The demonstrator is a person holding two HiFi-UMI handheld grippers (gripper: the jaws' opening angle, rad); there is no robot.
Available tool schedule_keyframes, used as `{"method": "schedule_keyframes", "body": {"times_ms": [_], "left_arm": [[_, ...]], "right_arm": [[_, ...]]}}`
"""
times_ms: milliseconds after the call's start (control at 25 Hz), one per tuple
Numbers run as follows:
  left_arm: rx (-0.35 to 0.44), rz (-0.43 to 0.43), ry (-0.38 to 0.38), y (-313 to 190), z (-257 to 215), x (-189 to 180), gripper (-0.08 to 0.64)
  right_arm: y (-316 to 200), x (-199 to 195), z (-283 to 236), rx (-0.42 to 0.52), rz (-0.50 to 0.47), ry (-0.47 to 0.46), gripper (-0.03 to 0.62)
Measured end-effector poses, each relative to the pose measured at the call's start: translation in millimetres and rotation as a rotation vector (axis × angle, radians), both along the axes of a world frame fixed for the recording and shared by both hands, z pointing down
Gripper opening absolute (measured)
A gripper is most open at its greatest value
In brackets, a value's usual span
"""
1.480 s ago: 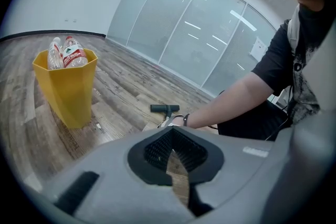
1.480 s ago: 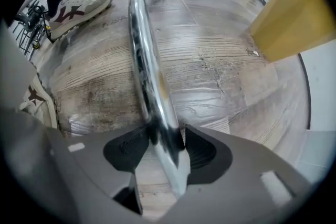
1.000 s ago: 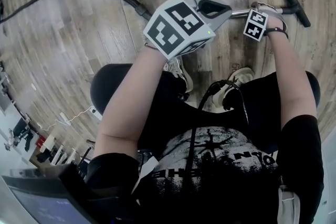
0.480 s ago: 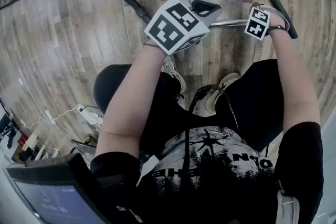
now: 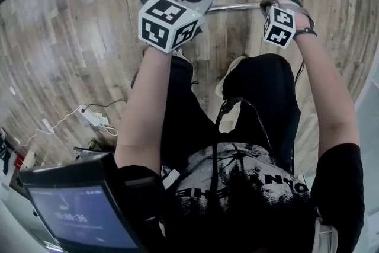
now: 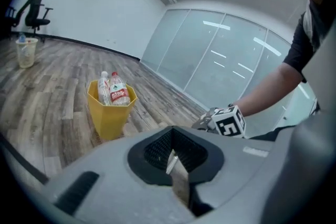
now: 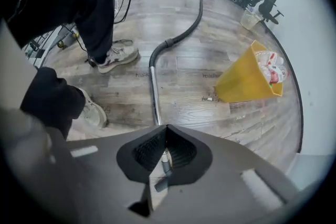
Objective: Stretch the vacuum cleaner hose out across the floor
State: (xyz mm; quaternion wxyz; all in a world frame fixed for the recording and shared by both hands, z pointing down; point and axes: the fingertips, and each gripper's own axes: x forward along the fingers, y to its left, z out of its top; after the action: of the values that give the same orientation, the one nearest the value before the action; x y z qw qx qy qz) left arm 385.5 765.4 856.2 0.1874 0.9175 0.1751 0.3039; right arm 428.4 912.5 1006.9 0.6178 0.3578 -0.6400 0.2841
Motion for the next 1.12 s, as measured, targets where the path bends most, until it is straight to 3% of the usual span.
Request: {"method": "schedule_keyframes", "body": {"times_ms": [160,360,520,640,760,1120], "left_arm": [[0.079,-0.002,-0.022,-8,-49,-24,0.000],[0.065,-0.090,-0.068,-5,-132,-73,0.000],[0.067,-0.127,-0.099,-1,-209,-110,0.000],[0.040,-0.136,-0.070,3,-268,-125,0.000],[0.061,-0.130,-0.051,-1,-313,-132,0.000],[0.081,-0.111,0.082,-53,-425,-127,0.000]], "right_arm": [[-2,-20,-82,0.066,0.025,-0.068,0.006],[-14,-56,-200,0.215,0.125,-0.183,0.006],[-25,-84,-292,0.269,0.137,-0.235,0.006],[-42,-99,-359,0.305,0.142,-0.272,0.006],[-68,-105,-417,0.370,0.169,-0.299,0.006],[-148,-107,-538,0.582,0.342,-0.346,0.006]]}}
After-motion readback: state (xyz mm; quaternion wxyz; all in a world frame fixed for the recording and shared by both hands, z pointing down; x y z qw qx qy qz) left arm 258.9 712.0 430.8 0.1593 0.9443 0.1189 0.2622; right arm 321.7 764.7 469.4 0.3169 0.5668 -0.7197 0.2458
